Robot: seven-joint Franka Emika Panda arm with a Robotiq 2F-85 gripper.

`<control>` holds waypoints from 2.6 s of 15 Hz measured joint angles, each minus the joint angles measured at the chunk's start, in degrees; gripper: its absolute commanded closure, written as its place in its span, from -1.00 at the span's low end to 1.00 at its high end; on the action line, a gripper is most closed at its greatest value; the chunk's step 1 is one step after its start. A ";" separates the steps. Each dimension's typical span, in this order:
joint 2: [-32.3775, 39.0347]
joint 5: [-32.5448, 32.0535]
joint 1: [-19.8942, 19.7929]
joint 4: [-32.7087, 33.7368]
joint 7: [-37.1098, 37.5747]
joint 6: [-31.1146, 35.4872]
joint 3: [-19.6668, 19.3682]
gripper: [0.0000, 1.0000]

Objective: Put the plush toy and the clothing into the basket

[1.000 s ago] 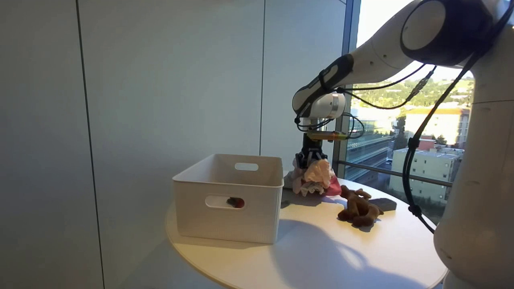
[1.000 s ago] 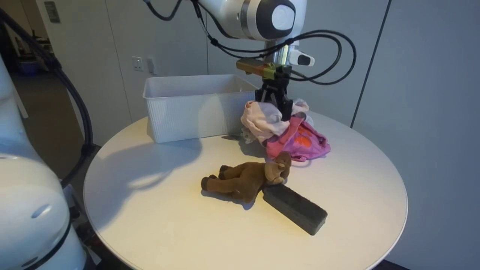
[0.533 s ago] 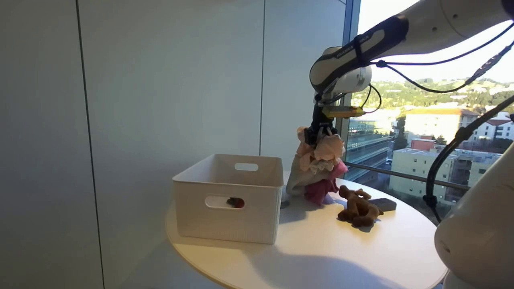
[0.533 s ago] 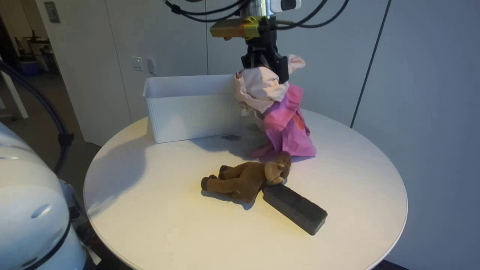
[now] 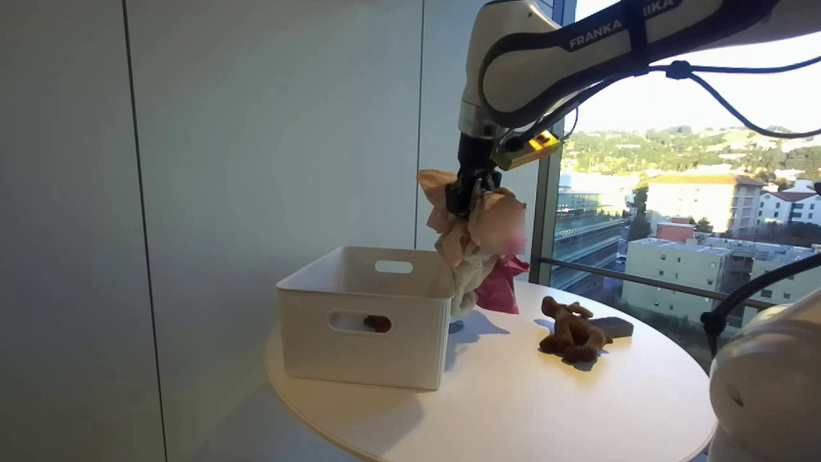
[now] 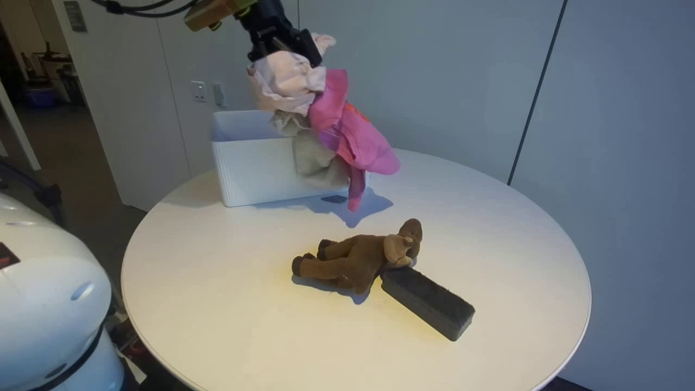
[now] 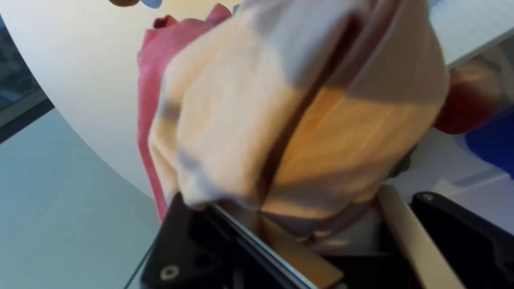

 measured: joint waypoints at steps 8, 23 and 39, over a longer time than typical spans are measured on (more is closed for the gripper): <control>0.80 -12.48 4.96 -1.79 2.63 11.00 9.15 0.91; 27.94 5.40 9.63 0.46 -25.22 23.98 -5.63 -0.75; -1.56 2.83 -7.65 -7.40 -19.19 12.58 -19.73 -1.00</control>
